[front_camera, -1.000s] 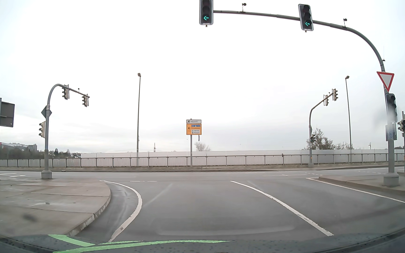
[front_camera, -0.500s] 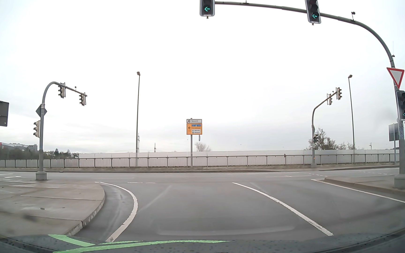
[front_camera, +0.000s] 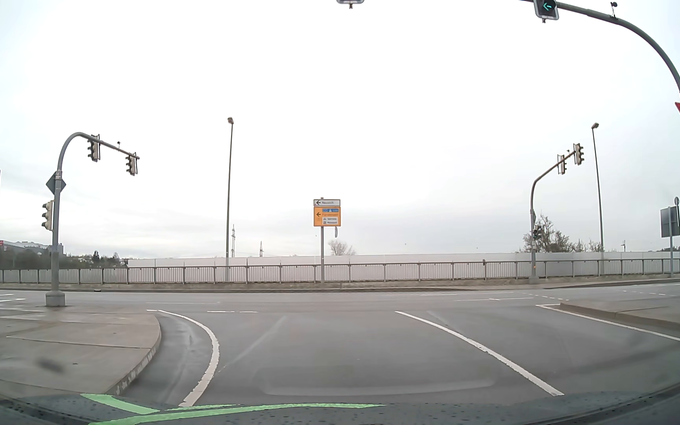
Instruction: Follow the waypoints while adhering to traffic rules and regulations
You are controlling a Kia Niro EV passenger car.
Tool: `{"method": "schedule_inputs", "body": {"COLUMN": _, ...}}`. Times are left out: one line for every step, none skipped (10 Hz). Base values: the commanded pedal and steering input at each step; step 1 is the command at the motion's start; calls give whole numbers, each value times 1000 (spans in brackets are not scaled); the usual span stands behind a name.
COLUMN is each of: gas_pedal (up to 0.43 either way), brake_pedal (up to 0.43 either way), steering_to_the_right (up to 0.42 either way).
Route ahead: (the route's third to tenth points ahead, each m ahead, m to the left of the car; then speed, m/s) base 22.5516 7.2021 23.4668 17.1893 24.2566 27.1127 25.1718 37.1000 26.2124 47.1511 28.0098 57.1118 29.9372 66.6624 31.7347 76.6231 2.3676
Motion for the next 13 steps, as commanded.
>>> {"method": "schedule_inputs", "body": {"gas_pedal": 358, "brake_pedal": 0, "steering_to_the_right": -16}}
{"method": "schedule_inputs", "body": {"gas_pedal": 358, "brake_pedal": 0, "steering_to_the_right": -18}}
{"method": "schedule_inputs", "body": {"gas_pedal": 358, "brake_pedal": 0, "steering_to_the_right": -21}}
{"method": "schedule_inputs", "body": {"gas_pedal": 358, "brake_pedal": 0, "steering_to_the_right": -25}}
{"method": "schedule_inputs", "body": {"gas_pedal": 350, "brake_pedal": 0, "steering_to_the_right": -30}}
{"method": "schedule_inputs", "body": {"gas_pedal": 331, "brake_pedal": 0, "steering_to_the_right": -32}}
{"method": "schedule_inputs", "body": {"gas_pedal": 319, "brake_pedal": 0, "steering_to_the_right": -38}}
{"method": "schedule_inputs", "body": {"gas_pedal": 311, "brake_pedal": 0, "steering_to_the_right": -46}}
{"method": "schedule_inputs", "body": {"gas_pedal": 287, "brake_pedal": 0, "steering_to_the_right": -52}}
{"method": "schedule_inputs", "body": {"gas_pedal": 280, "brake_pedal": 0, "steering_to_the_right": -56}}
{"method": "schedule_inputs", "body": {"gas_pedal": 268, "brake_pedal": 0, "steering_to_the_right": -62}}
{"method": "schedule_inputs", "body": {"gas_pedal": 268, "brake_pedal": 0, "steering_to_the_right": -70}}
{"method": "schedule_inputs", "body": {"gas_pedal": 268, "brake_pedal": 0, "steering_to_the_right": -79}}
